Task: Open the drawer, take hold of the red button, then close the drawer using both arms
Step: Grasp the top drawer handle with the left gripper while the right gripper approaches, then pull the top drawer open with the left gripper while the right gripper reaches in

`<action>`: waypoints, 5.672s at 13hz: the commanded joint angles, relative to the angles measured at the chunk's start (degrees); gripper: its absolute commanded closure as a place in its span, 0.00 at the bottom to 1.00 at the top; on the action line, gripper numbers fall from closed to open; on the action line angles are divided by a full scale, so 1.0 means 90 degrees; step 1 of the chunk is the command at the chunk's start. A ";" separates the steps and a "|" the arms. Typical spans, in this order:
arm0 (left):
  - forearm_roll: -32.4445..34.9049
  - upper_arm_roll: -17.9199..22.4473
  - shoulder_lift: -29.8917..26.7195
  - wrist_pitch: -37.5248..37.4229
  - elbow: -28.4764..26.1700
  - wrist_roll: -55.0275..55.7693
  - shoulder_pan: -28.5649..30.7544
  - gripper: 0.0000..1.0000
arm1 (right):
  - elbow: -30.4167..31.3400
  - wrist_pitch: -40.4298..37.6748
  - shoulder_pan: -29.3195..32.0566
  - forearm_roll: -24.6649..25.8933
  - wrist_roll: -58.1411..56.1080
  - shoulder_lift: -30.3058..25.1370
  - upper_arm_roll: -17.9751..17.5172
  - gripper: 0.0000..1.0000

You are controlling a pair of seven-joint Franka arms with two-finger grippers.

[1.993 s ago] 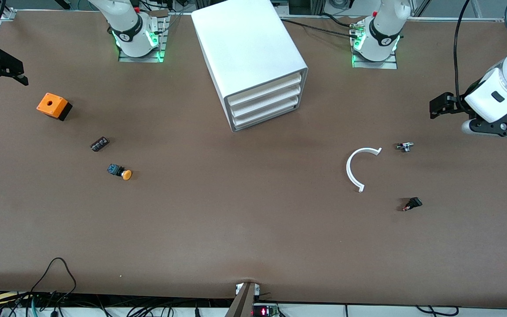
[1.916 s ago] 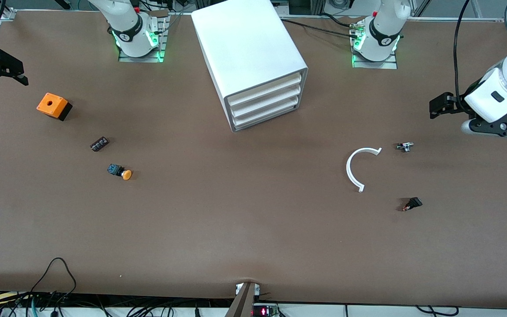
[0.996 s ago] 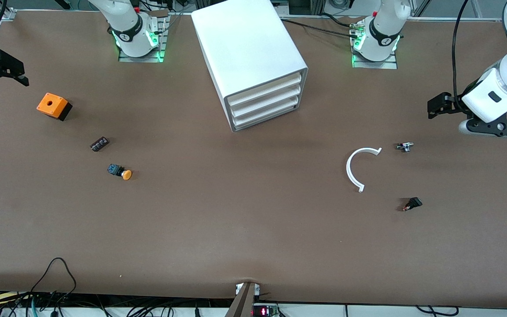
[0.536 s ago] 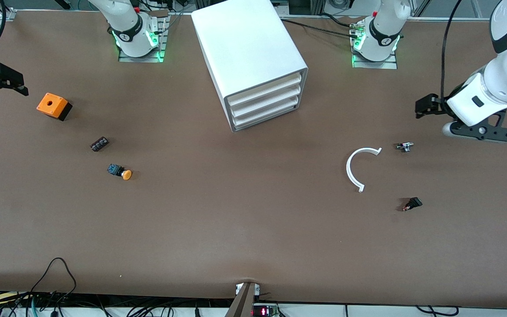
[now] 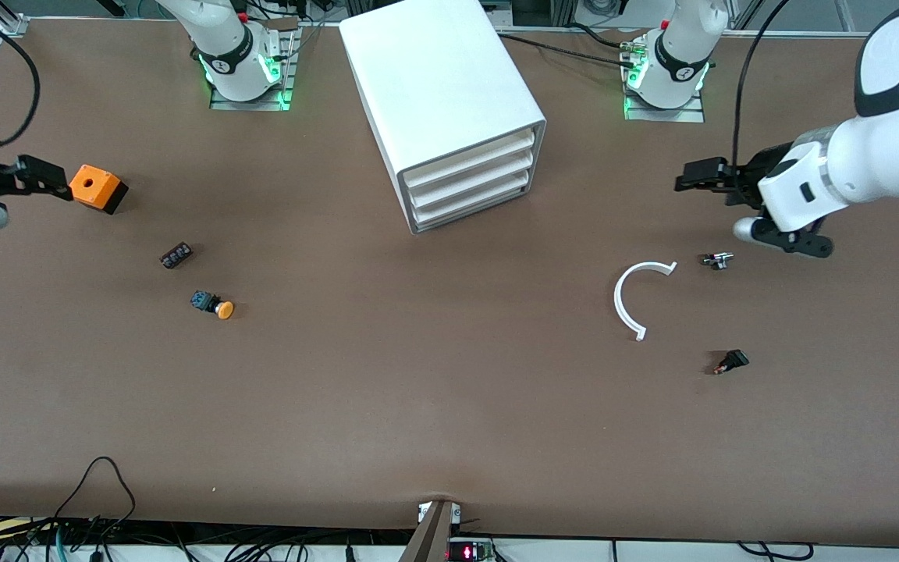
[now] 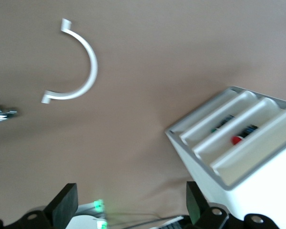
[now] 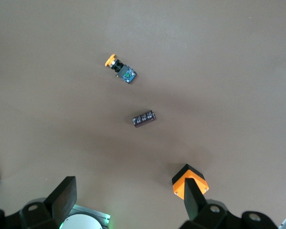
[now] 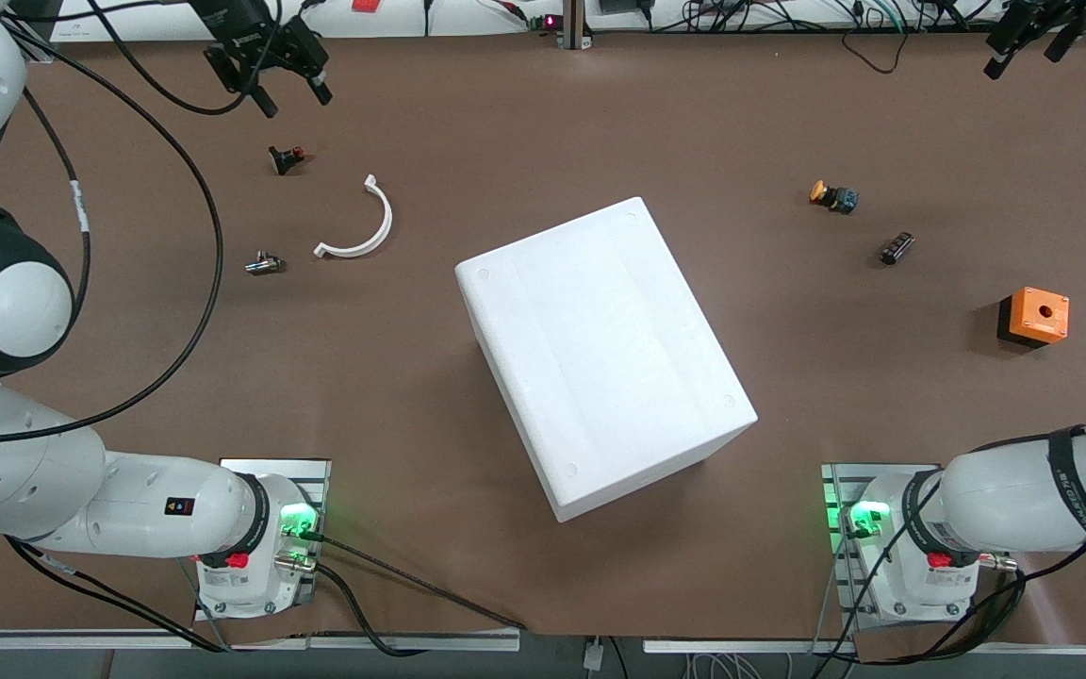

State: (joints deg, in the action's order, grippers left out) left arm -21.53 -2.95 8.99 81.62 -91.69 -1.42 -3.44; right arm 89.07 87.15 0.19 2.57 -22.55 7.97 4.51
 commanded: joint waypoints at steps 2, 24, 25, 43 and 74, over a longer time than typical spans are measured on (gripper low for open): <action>-0.1072 -0.0023 0.0621 -0.0172 0.0207 -0.0047 -0.0340 0.00 | -0.0316 -0.0103 0.0008 -0.0109 -0.0043 0.0179 0.0007 0.00; -0.5780 -0.0160 0.2078 0.1547 -0.2995 -0.6609 -0.1112 0.13 | -0.0912 0.0980 -0.1377 -0.1213 -0.0299 0.0999 -0.0247 0.00; -0.5965 -0.0199 0.2087 0.1547 -0.3132 -0.6871 -0.1151 0.18 | -0.0912 0.1010 -0.1465 -0.1252 -0.0220 0.1009 -0.0247 0.00; -0.6739 -0.0306 0.2527 0.1596 -0.3641 -0.8299 -0.1542 1.00 | -0.1535 0.1831 -0.3017 -0.1213 -0.0385 0.1818 -0.0247 0.00; -0.6290 0.0387 0.3162 0.1547 -0.1786 -0.7196 -0.1025 0.00 | -0.2553 0.2251 -0.4786 0.0066 -0.2670 0.3098 -0.0550 0.00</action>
State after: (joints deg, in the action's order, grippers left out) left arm -79.64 0.69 36.63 95.79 -109.71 -65.93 -13.22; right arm 67.79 107.76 -42.53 3.44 -45.58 35.27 0.33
